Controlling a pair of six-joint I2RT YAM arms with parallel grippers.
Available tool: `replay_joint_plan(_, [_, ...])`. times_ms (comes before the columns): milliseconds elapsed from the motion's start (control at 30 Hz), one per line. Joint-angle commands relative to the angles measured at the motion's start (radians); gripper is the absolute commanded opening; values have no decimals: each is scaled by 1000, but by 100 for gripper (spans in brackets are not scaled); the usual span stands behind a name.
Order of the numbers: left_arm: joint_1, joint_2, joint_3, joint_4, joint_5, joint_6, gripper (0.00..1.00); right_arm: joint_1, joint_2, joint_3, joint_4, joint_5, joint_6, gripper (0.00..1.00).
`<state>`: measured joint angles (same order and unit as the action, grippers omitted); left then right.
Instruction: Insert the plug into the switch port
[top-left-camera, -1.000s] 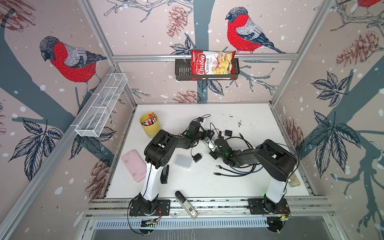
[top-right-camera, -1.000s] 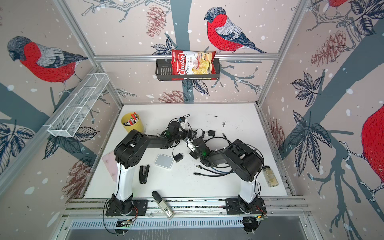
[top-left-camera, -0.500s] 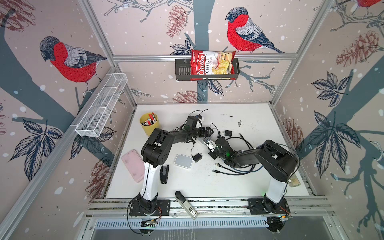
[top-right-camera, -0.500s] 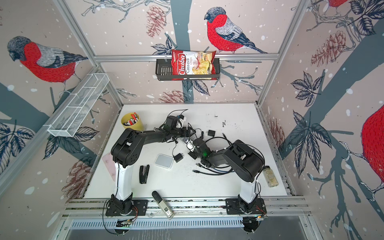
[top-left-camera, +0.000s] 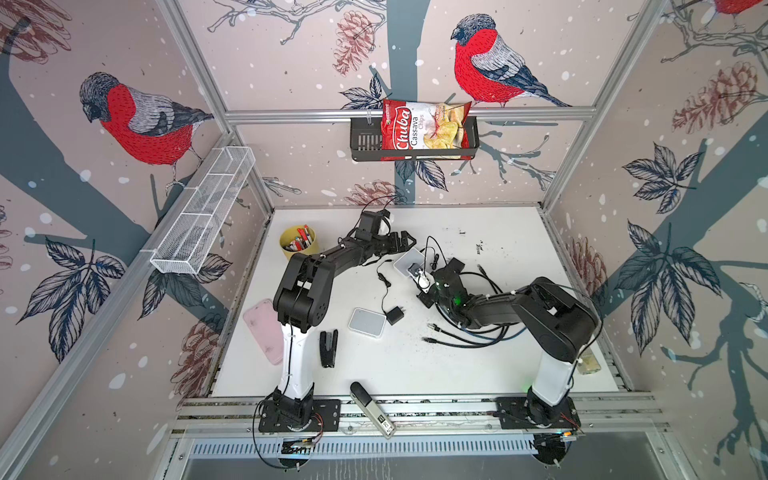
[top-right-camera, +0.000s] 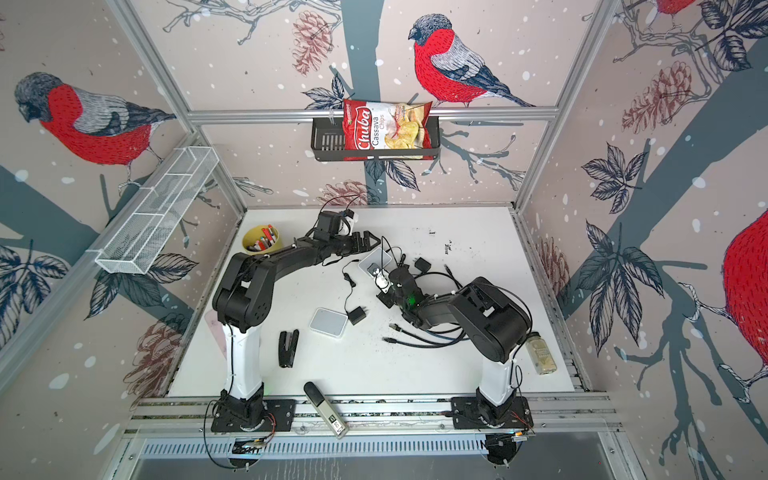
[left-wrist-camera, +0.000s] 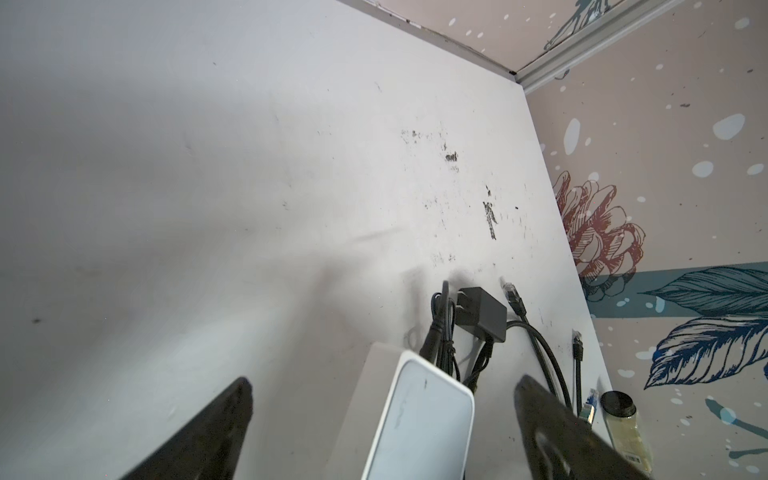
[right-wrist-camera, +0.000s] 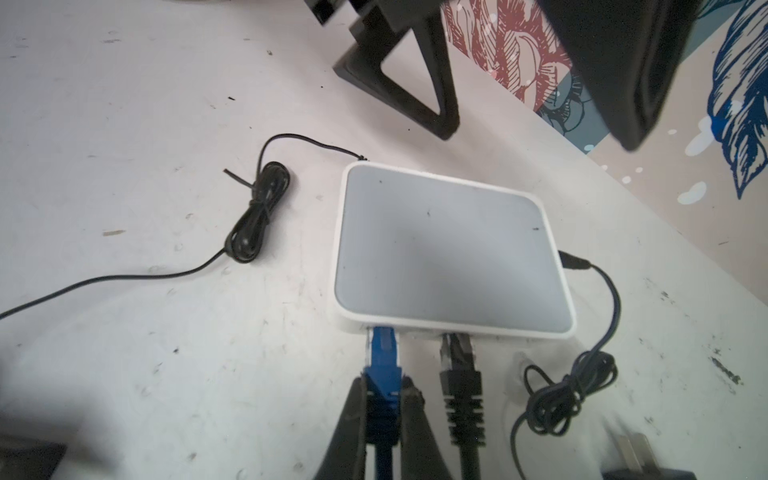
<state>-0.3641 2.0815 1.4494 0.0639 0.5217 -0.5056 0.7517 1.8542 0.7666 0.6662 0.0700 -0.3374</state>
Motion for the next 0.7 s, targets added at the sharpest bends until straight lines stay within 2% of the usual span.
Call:
replay_joint_plan(0, [25, -31, -11, 3, 0, -4, 97, -19, 27, 54, -24, 10, 24, 9])
replay_joint_plan(667, [36, -175, -233, 114, -9, -44, 97, -104, 313, 568, -573, -5, 87, 14])
